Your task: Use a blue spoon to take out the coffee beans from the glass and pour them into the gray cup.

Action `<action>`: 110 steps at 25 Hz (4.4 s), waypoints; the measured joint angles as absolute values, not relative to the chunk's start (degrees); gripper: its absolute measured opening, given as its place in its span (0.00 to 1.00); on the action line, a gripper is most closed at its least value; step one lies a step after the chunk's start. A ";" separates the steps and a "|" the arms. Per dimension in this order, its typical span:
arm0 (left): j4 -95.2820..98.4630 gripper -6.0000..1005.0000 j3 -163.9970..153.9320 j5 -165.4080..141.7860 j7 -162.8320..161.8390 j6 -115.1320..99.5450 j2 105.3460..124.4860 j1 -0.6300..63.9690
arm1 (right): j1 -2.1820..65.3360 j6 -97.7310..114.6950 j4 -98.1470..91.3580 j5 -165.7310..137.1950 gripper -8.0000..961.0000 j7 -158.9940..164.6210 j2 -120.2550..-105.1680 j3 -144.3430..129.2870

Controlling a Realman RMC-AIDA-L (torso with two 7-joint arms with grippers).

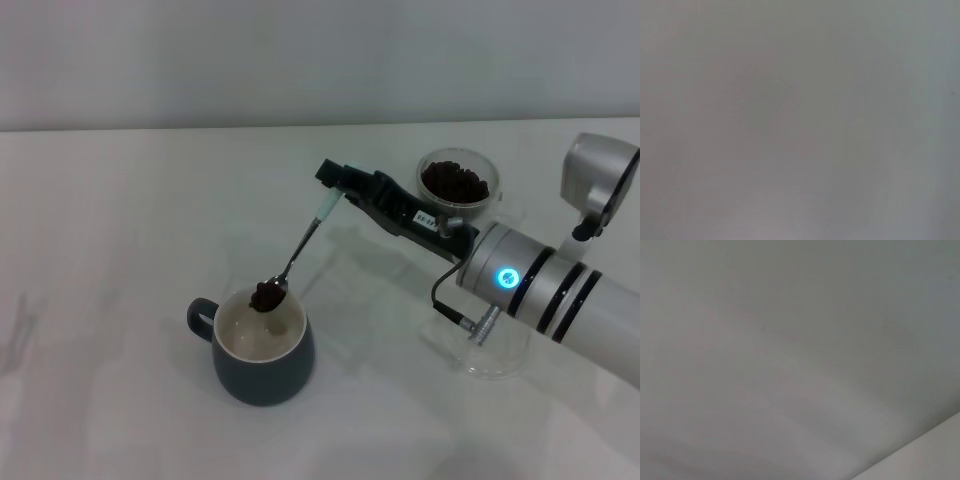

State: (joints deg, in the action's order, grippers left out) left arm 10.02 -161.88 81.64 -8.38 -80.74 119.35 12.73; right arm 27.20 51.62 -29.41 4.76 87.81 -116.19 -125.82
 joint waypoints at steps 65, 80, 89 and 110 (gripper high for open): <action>10.54 0.86 -162.16 81.56 -8.45 -80.66 119.45 13.45 | 22.92 70.63 -3.25 -2.11 0.22 70.19 -112.41 -114.46; 10.76 0.86 -162.14 81.85 -8.44 -80.69 119.54 13.10 | 23.06 68.95 -3.65 -3.15 0.32 71.09 -113.97 -114.46; 10.90 0.86 -162.16 81.57 -8.44 -80.68 119.61 12.84 | 22.90 70.99 -3.91 -2.66 0.70 61.43 -113.68 -104.14; 10.67 0.86 -161.62 80.50 -7.91 -77.41 119.54 13.62 | 21.28 68.14 -5.04 -0.22 0.91 16.99 -115.44 -91.37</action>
State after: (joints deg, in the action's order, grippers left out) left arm 10.67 -161.62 80.50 -7.91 -77.41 119.54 13.62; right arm 21.28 68.14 -5.04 -0.22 16.99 -115.44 -91.37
